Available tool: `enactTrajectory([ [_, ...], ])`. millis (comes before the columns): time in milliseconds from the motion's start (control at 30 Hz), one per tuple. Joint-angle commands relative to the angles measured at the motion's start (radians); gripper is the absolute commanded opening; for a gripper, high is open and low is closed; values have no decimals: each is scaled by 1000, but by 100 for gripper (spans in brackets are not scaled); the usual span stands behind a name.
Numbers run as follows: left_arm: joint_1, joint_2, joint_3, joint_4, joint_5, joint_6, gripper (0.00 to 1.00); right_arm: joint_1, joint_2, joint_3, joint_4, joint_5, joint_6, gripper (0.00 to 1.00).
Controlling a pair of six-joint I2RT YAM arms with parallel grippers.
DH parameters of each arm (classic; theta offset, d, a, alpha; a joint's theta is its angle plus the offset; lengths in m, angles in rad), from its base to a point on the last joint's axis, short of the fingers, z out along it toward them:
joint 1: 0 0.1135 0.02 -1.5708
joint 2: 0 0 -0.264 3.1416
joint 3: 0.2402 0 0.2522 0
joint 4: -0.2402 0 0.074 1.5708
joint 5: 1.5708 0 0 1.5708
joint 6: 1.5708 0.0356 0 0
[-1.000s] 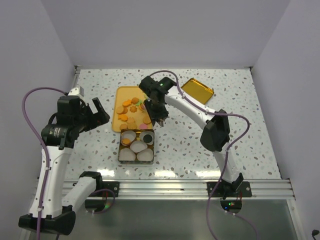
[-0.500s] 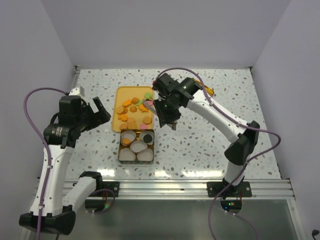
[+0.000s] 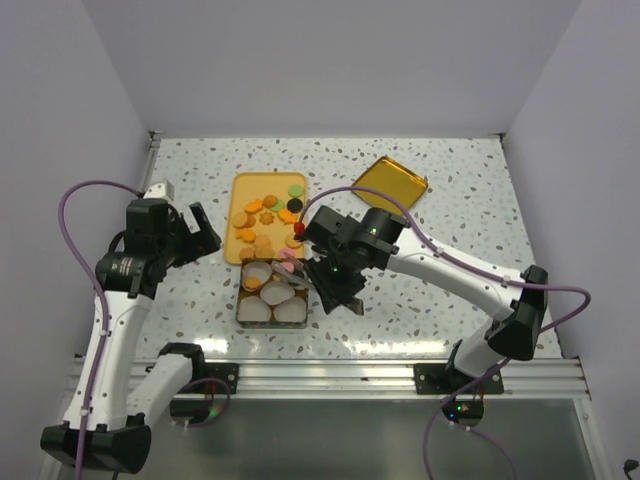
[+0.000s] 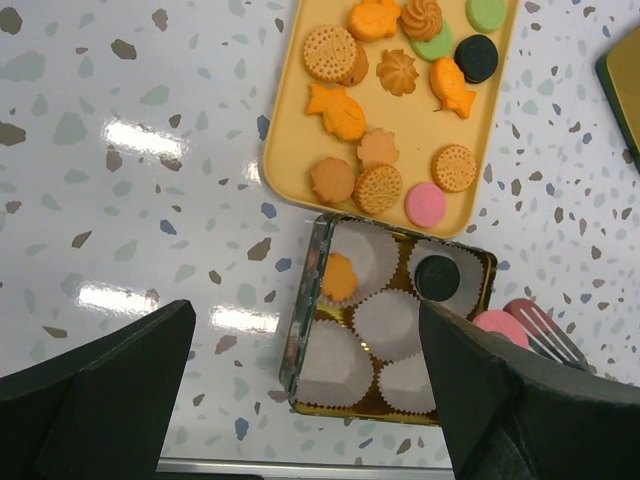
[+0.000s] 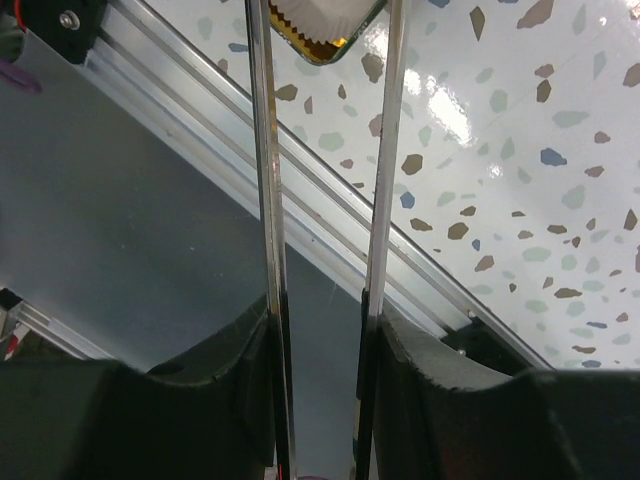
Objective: Pack the cookies
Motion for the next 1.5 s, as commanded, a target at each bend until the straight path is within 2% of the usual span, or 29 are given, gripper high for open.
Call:
enactTrajectory([
  [0, -2, -20, -45, 64, -47, 77, 100, 8, -58, -47, 57, -38, 15, 29],
  [233, -10, -104, -159, 102, -61, 95, 100, 74, -10, -76, 80, -60, 11, 29],
  [667, -16, -128, -154, 98, -75, 106, 100, 89, 59, -70, 103, -43, 24, 33],
  [967, -16, -129, -160, 101, -74, 106, 100, 89, 96, -35, 83, 1, 29, 43],
  [1000, -16, -132, -160, 101, -74, 106, 100, 89, 103, -26, 67, 20, 34, 50],
  [1133, -17, -137, -162, 101, -75, 108, 100, 89, 105, -9, 62, 38, 43, 52],
  [1300, -22, -140, -162, 101, -77, 108, 100, 86, 113, 51, 28, 72, 50, 53],
  [1467, -28, -154, -163, 101, -75, 109, 100, 66, 123, 205, -19, 116, 55, 54],
])
